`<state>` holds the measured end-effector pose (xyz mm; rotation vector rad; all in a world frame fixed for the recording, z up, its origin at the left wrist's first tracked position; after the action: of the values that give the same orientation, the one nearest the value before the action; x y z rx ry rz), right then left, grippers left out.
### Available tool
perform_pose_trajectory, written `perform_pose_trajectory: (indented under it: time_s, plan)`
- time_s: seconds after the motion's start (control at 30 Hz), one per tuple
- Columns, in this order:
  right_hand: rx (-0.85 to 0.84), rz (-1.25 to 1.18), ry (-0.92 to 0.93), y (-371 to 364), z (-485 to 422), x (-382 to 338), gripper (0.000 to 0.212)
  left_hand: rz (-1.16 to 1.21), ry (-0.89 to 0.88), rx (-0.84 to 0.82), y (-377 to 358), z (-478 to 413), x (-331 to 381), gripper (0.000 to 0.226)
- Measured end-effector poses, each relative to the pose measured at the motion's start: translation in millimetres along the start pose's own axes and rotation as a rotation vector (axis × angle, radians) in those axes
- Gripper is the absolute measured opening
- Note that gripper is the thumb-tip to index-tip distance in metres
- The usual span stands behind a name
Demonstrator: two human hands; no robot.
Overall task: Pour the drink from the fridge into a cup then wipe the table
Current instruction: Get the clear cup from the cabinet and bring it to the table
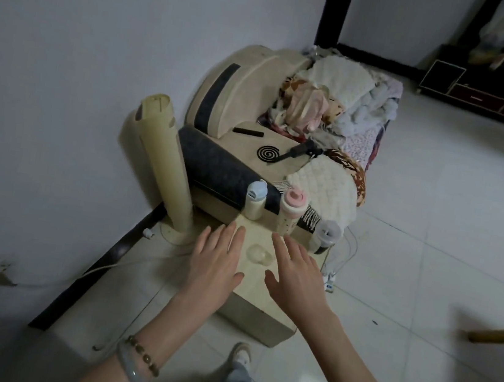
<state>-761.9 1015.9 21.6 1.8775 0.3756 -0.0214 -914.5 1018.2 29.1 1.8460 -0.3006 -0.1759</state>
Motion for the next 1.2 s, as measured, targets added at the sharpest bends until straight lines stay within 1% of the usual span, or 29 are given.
perform_pose_trajectory:
  time_s: [0.1,0.23,0.4,0.53,0.6,0.77,0.87,1.0,1.07,1.13,1.2]
  plan:
    - [-0.006,0.003,-0.038,-14.6,-25.1,20.9,0.071,0.027,-0.036,-0.008,-25.2,-35.7,-4.7,0.095]
    - [-0.028,0.0,-0.051,-31.8,-52.2,47.1,0.072,0.047,-0.115,-0.025,-55.2,-75.1,-8.5,0.088]
    - [-0.125,-0.1,-0.041,-65.6,-64.8,81.8,0.074,0.111,-0.203,-0.127,-101.9,-101.1,-16.2,0.088]
    - [-0.197,-0.15,-0.142,-93.3,-63.0,107.5,0.071,0.221,-0.306,-0.279,-141.9,-111.2,-25.4,0.081]
    - [-0.23,-0.164,-0.203,-109.7,-61.7,117.8,0.068,0.264,-0.315,-0.327,-158.7,-117.6,-29.1,0.076]
    - [-0.332,-0.21,-0.371,-167.0,-55.4,138.1,0.068,0.316,-0.306,-0.414,-219.7,-130.6,-39.4,0.073]
    - [-0.391,-0.279,-0.495,-212.3,-48.0,148.7,0.07,0.334,-0.296,-0.457,-265.3,-136.9,-44.0,0.075]
    - [-0.443,-0.407,-0.696,-274.1,-37.8,162.7,0.072,0.391,-0.222,-0.517,-324.4,-140.5,-41.2,0.08]
    - [-0.462,-0.468,-0.787,-301.2,-33.4,168.6,0.075,0.432,-0.153,-0.574,-351.4,-137.8,-34.5,0.084]
    - [-0.474,-0.514,-0.842,-324.7,-29.7,173.6,0.077,0.471,-0.057,-0.618,-376.4,-134.2,-27.4,0.089]
    - [-0.481,-0.55,-0.875,-343.2,-26.1,176.8,0.078,0.494,-0.001,-0.644,-396.9,-129.1,-19.9,0.093]
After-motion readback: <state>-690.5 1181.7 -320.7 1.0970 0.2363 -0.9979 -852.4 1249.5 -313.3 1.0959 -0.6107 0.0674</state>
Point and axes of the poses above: each hand's wrist, its own z-axis away from the middle knuckle, its own y-axis out of the back of the hand, x = y × z, the point moved 3 cm from there along -z, towards the middle knuckle, and after that the axes turned 10 degrees about x, right-handed, at the moved point
